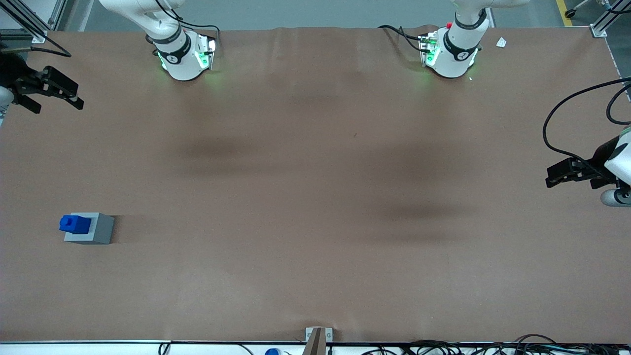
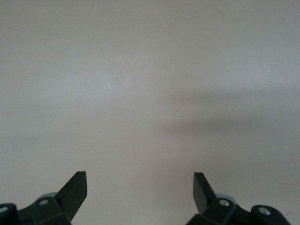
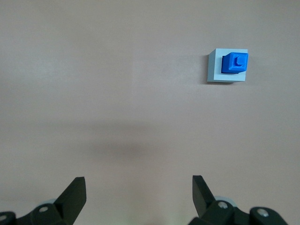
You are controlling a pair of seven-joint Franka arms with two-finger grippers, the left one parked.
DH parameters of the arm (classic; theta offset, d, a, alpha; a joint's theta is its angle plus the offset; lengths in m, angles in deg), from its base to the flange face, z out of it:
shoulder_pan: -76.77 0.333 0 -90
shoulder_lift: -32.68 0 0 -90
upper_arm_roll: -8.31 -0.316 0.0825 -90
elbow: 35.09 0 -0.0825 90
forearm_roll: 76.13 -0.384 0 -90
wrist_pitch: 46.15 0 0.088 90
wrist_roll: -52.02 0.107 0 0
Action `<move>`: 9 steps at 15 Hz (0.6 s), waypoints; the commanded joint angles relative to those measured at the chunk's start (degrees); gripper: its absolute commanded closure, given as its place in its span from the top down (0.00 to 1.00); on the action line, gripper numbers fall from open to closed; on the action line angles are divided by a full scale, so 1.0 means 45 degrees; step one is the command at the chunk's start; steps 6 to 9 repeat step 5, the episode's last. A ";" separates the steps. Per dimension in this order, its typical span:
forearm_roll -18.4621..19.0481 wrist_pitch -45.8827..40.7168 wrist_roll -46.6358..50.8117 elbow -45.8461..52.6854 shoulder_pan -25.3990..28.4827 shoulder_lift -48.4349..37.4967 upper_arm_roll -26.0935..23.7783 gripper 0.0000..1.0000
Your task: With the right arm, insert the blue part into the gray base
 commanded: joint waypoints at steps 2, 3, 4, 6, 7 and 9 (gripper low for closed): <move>0.0149 -0.0234 0.0083 0.0391 0.0002 -0.0096 0.0037 1.00; 0.0149 -0.0564 0.0064 0.0663 -0.0036 -0.0018 0.0037 1.00; 0.0149 -0.0819 0.0044 0.0917 -0.0037 0.0138 0.0037 1.00; 0.0149 -0.0937 0.0044 0.0997 -0.0037 0.0197 0.0056 1.00; 0.0149 -0.0937 0.0044 0.0997 -0.0037 0.0197 0.0056 1.00; 0.0149 -0.0937 0.0044 0.0997 -0.0037 0.0197 0.0056 1.00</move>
